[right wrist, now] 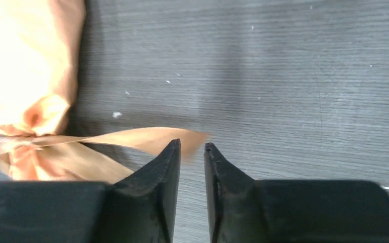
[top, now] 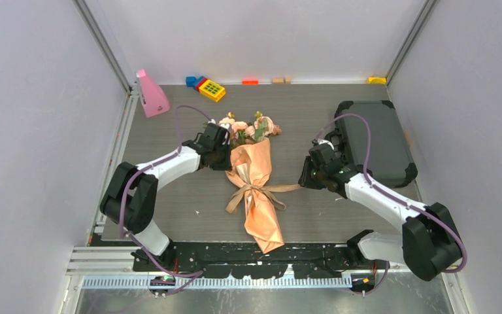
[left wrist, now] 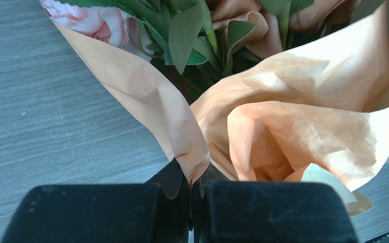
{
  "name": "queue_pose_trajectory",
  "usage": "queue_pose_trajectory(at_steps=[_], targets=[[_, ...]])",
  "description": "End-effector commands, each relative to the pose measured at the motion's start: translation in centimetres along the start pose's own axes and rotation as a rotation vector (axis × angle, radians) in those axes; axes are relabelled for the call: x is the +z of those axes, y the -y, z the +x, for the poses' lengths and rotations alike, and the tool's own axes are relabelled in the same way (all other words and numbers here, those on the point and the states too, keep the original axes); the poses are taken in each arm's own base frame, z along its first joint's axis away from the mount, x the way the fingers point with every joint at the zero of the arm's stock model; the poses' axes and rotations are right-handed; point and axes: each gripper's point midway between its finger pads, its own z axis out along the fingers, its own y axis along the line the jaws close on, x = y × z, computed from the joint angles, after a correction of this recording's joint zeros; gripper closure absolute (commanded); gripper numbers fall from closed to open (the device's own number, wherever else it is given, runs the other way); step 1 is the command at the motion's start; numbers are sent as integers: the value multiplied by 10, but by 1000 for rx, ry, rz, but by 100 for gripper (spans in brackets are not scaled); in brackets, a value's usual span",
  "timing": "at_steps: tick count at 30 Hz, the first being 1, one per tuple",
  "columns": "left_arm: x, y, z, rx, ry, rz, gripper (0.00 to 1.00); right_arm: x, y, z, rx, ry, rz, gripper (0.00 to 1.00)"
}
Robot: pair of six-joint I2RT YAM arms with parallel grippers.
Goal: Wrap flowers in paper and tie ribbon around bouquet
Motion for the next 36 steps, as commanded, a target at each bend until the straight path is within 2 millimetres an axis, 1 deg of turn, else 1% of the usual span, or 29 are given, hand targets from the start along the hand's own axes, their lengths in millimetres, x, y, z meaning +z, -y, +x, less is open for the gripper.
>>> queue_pose_trajectory(at_steps=[1, 2, 3, 4, 5, 6, 8, 9, 10, 12, 13, 14, 17, 19, 20, 21, 22, 24, 27, 31, 36], targets=[[-3, 5, -32, 14, 54, -21, 99, -29, -19, -50, -5, 211, -78, 51], [-4, 8, -36, 12, 51, -18, 93, -37, -19, -60, 2, 258, -72, 37], [-6, 10, -40, 11, 53, -12, 82, -46, -19, -70, 14, 308, -67, 29], [-11, 14, -44, 11, 56, -4, 67, -55, -17, -80, 29, 355, -57, 22], [-16, 17, -48, 12, 66, 5, 55, -65, -15, -90, 52, 406, -44, 15], [-24, 18, -53, 11, 82, 7, 44, -75, -12, -98, 76, 451, -35, 12], [-48, 19, -64, 8, 137, 1, 28, -94, -5, -112, 117, 540, -10, 10], [-61, 15, -68, 4, 170, -20, 20, -105, 1, -118, 135, 587, 11, 10], [-74, 9, -71, -3, 204, -53, 14, -114, 9, -122, 150, 630, 37, 9], [-106, -5, -73, -34, 273, -121, 9, -132, 25, -130, 204, 716, 97, 8], [-123, -15, -74, -60, 312, -170, 4, -143, 36, -133, 235, 764, 135, 8], [-142, -27, -73, -89, 352, -223, 1, -151, 43, -134, 257, 790, 158, 8], [-200, -73, -64, -225, 497, -433, 0, -169, 65, -131, 285, 839, 248, 7], [-240, -102, -48, -337, 601, -547, 0, -179, 78, -127, 304, 865, 298, 7], [-250, -114, -43, -360, 639, -601, 0, -184, 83, -125, 317, 882, 313, 7], [-265, -123, -35, -397, 686, -623, 0, -187, 87, -124, 323, 895, 320, 7], [-275, -131, -28, -418, 719, -650, 0, -189, 90, -122, 327, 906, 326, 7], [-287, -139, -17, -448, 757, -655, 0, -192, 94, -119, 322, 918, 334, 6], [-294, -145, -6, -485, 789, -645, 0, -196, 98, -118, 331, 937, 338, 6], [-297, -145, -5, -487, 795, -643, 0, -195, 97, -117, 319, 927, 335, 6], [-291, -143, -8, -460, 762, -652, 0, -191, 99, -119, 298, 913, 372, 6]])
